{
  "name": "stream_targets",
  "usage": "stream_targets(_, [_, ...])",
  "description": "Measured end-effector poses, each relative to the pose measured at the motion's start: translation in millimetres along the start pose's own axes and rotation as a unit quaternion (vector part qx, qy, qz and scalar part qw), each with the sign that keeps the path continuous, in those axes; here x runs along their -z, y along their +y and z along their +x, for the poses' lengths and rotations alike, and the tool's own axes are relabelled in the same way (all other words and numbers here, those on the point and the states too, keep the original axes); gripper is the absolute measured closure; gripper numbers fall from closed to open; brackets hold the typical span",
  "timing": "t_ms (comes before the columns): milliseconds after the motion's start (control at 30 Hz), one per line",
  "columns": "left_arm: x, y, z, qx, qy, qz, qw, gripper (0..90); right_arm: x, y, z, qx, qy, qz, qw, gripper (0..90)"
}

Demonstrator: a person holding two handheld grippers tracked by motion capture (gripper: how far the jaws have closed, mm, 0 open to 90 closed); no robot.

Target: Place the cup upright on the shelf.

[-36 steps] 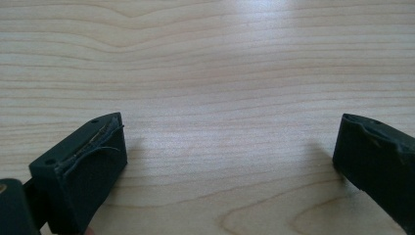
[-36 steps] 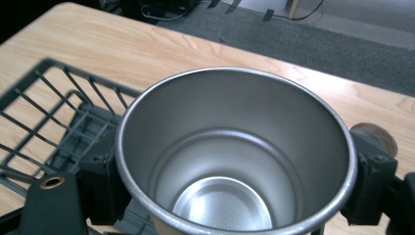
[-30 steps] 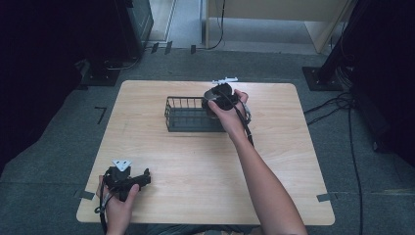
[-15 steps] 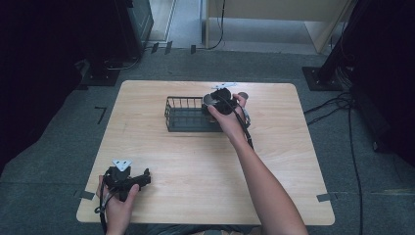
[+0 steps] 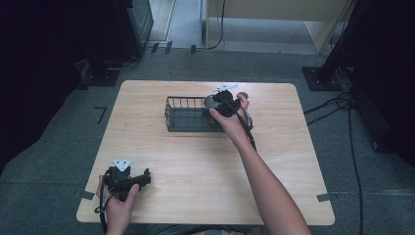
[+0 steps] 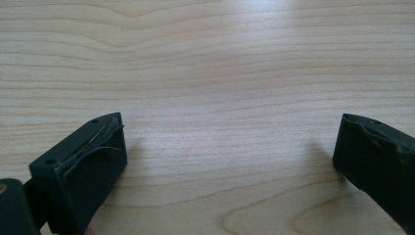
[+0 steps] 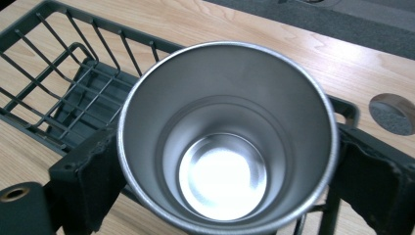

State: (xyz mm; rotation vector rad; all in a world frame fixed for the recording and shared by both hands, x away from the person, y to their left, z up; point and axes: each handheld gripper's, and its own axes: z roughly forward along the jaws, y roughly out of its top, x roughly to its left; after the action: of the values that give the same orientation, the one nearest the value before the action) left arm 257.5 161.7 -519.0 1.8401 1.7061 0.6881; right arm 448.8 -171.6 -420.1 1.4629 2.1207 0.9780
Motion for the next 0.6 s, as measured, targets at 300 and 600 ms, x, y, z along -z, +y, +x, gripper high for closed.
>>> stream_targets(300, [0.0,0.0,0.0,0.0,0.0,0.0,1.0,0.0,19.1,-1.6,0.2,0.007,-0.006,-0.007,0.9999,2.8])
stream_targets(600, [0.0,0.0,0.0,0.0,0.0,0.0,1.0,0.0,36.7,-13.6,-6.2,0.017,-0.025,-0.018,0.9994,2.7])
